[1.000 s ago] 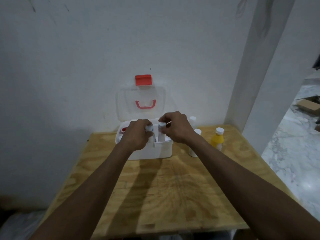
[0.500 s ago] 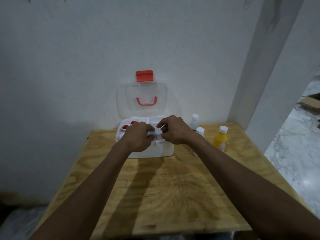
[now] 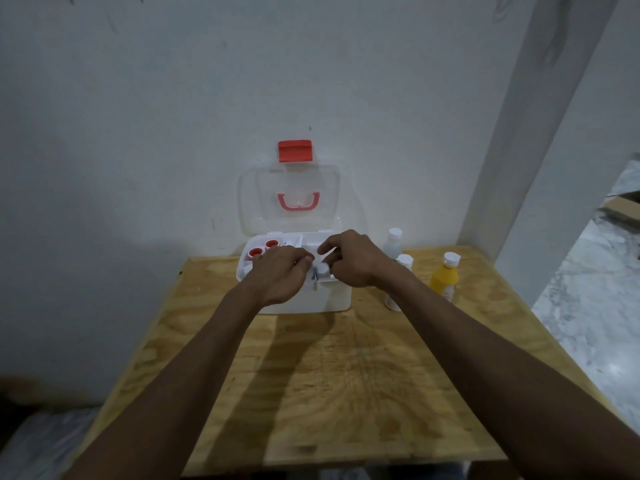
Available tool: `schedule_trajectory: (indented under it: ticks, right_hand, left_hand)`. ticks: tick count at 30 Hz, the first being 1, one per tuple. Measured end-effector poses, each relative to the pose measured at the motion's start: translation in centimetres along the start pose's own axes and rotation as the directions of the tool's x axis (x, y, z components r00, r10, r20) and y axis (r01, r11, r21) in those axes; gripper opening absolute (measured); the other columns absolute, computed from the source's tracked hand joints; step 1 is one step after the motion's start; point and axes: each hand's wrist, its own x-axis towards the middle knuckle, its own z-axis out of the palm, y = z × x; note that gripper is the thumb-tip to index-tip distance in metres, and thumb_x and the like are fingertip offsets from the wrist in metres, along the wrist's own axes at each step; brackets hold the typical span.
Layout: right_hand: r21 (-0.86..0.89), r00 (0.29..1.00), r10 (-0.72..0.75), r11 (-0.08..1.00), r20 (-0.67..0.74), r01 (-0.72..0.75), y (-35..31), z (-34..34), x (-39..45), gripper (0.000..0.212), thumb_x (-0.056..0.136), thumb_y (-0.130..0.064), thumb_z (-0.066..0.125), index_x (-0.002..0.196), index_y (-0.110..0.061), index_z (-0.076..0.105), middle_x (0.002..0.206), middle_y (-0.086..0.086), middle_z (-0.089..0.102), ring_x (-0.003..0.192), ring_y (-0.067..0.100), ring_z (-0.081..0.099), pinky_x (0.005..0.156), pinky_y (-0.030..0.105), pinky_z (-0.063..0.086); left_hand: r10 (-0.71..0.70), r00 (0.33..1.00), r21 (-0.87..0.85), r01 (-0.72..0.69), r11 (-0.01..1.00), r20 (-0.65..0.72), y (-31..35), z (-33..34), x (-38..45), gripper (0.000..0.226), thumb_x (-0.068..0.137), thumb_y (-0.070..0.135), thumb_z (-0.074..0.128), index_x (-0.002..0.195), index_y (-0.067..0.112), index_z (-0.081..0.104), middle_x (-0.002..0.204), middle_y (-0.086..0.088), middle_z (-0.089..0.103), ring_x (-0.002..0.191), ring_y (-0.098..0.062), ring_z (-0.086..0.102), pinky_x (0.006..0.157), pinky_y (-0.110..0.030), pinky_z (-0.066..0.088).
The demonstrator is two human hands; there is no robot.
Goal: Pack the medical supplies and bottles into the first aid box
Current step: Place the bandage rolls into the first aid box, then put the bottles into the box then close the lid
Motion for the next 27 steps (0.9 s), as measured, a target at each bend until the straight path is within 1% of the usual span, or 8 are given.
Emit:
schedule_trajectory:
  ticks: [2,4,10,13,15,19,23,27]
  right_hand:
    - [0.004,1.000,0.001,1.000,0.002,-0.001,0.0,0.0,0.1,0.047,0.083,0.006,0.058,0.127,-0.009,0.061,0.119,0.010,0.069,0.109,0.022,0.065,0.098,0.035,0.052]
    - [0.013,1.000,0.005,1.000,-0.002,-0.004,0.1,0.1,0.2,0.046,0.083,0.005,0.059,0.127,-0.009,0.061,0.119,0.010,0.070,0.108,0.022,0.066,0.097,0.034,0.052]
    - [0.021,0.999,0.003,1.000,-0.038,-0.002,0.3,-0.1,0.4,0.046,0.082,0.006,0.059,0.125,-0.010,0.062,0.115,0.009,0.070,0.106,0.022,0.066,0.097,0.037,0.053]
    - [0.011,0.996,-0.011,1.000,-0.087,0.012,0.3,-0.5,0.3,0.045,0.081,0.005,0.060,0.123,-0.010,0.064,0.116,0.009,0.070,0.105,0.021,0.067,0.096,0.036,0.054]
    - [0.011,0.991,-0.024,1.000,-0.135,0.026,0.3,-1.1,-0.1,0.045,0.081,0.006,0.059,0.123,-0.009,0.064,0.115,0.010,0.070,0.102,0.020,0.068,0.094,0.034,0.054]
    - [0.035,0.968,-0.038,0.998,-0.246,0.048,0.6,-3.0,-1.0,0.041,0.081,0.004,0.059,0.120,-0.010,0.066,0.107,0.007,0.073,0.096,0.017,0.069,0.093,0.033,0.055]
    - [0.031,0.926,-0.053,0.997,-0.374,0.069,1.5,-5.1,-2.2,0.034,0.082,0.002,0.062,0.112,-0.012,0.070,0.098,0.004,0.075,0.090,0.015,0.070,0.091,0.032,0.056]
    - [0.040,0.860,-0.053,0.996,-0.508,0.085,2.7,-7.4,-4.0,0.027,0.085,-0.001,0.062,0.108,-0.009,0.073,0.100,0.006,0.075,0.088,0.015,0.071,0.085,0.024,0.055]
  left_hand:
    - [0.005,1.000,-0.002,-0.005,1.000,0.000,-0.1,0.1,0.1,0.037,0.102,0.021,0.037,0.116,0.011,0.069,0.120,-0.009,0.069,0.095,-0.015,0.054,0.085,-0.030,0.033]
    - [0.005,1.000,-0.008,-0.005,1.000,0.001,-0.2,0.1,0.2,0.037,0.102,0.022,0.037,0.116,0.011,0.069,0.119,-0.008,0.069,0.094,-0.014,0.054,0.085,-0.029,0.034]
    - [-0.009,1.000,0.019,0.009,1.000,-0.014,-0.1,0.1,0.2,0.037,0.103,0.026,0.037,0.126,0.016,0.064,0.130,-0.004,0.065,0.116,-0.021,0.057,0.093,-0.032,0.034]
    - [0.004,0.997,0.036,-0.001,0.999,-0.079,0.0,-0.1,0.1,0.037,0.102,0.030,0.037,0.122,0.020,0.066,0.123,-0.003,0.068,0.111,-0.023,0.059,0.100,-0.044,0.040]
    - [0.008,0.991,0.041,-0.002,0.999,-0.135,0.3,-0.3,0.0,0.037,0.101,0.033,0.038,0.119,0.020,0.067,0.117,-0.002,0.070,0.105,-0.024,0.060,0.097,-0.051,0.043]
    - [0.033,0.971,-0.040,-0.044,0.998,-0.238,1.7,-0.5,0.0,0.038,0.099,0.034,0.044,0.126,0.015,0.062,0.120,-0.008,0.068,0.099,-0.021,0.063,0.090,-0.040,0.051]
    - [0.075,0.936,-0.105,-0.118,0.987,-0.343,4.4,-0.1,0.0,0.035,0.097,0.035,0.049,0.126,0.017,0.061,0.115,-0.006,0.067,0.097,-0.017,0.062,0.089,-0.038,0.051]
    - [0.159,0.921,-0.121,-0.214,0.969,-0.356,7.3,1.3,0.3,0.036,0.095,0.033,0.055,0.127,0.017,0.060,0.111,-0.006,0.066,0.093,-0.014,0.062,0.085,-0.031,0.049]
